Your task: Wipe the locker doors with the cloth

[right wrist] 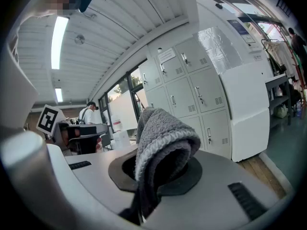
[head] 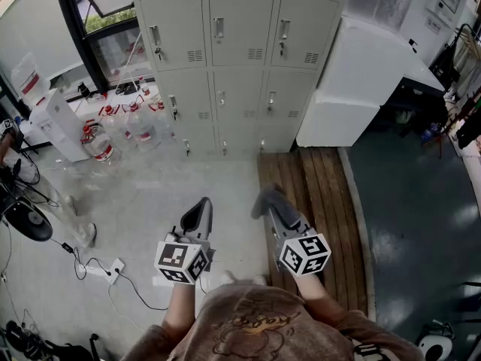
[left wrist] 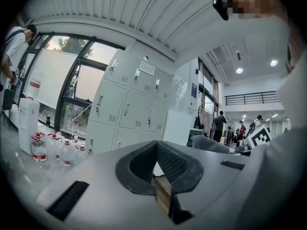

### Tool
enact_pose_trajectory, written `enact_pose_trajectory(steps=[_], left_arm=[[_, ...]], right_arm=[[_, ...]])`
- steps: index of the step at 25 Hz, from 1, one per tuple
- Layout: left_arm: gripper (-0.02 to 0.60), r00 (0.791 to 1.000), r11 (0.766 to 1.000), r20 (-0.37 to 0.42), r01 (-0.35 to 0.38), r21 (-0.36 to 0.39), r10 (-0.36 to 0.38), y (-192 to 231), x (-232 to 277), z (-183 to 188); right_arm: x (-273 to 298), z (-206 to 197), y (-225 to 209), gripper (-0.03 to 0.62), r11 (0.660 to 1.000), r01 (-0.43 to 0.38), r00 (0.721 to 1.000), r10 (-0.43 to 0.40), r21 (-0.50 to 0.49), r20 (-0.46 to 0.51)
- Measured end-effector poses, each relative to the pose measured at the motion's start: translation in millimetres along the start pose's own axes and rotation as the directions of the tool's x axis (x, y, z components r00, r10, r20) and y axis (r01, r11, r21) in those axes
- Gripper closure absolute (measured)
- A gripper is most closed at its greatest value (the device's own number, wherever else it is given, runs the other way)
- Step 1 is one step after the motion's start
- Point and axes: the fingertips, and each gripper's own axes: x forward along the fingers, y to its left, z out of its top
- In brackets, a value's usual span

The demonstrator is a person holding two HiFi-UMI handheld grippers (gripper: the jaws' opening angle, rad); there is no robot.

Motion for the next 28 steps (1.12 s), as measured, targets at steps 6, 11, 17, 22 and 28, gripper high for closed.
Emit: enact_pose_trajectory(steps=[6, 11, 17, 22, 28], left_arm=[[0.58, 1.0, 1.0, 0.0, 0.005, 0.005, -0.005, 0.8, -0.1, -3.2], [0.58, 1.0, 0.999, -0.016, 0.021, 0.039, -0.02, 7.7, -4.6, -0.2], [0.58, 0.999, 0.998, -0.023, 0.049, 0.041, -0.048, 24.1, -8.1, -7.2], [0.58, 0.998, 0.997, -0.014, 0.068, 0.033, -0.067, 29.8, -10.1, -7.2], [0.58, 0.997, 0.996, -0.007, 0.077, 0.04, -0.077, 41.8, -1.3, -3.4]], right_arm=[[1.8, 0.2, 4.3, 0.562, 1.0, -0.007, 1.0, 0.007, -0.005, 0.017], [5.3, -4.8, 15.9, 0.562, 1.0, -0.014, 1.0, 0.014, 0.015, 0.014], [9.3, -21.4, 28.8, 0.562, 1.0, 0.01, 1.0, -0.01, 0.019, 0.01], [13.8, -28.1, 34.3, 0.562, 1.0, 0.026, 1.0, -0.026, 0.016, 0.01], [34.0, -26.7, 30.8, 0.562, 0.999, 0.029, 0.999, -0.029, 0.014, 0.016]])
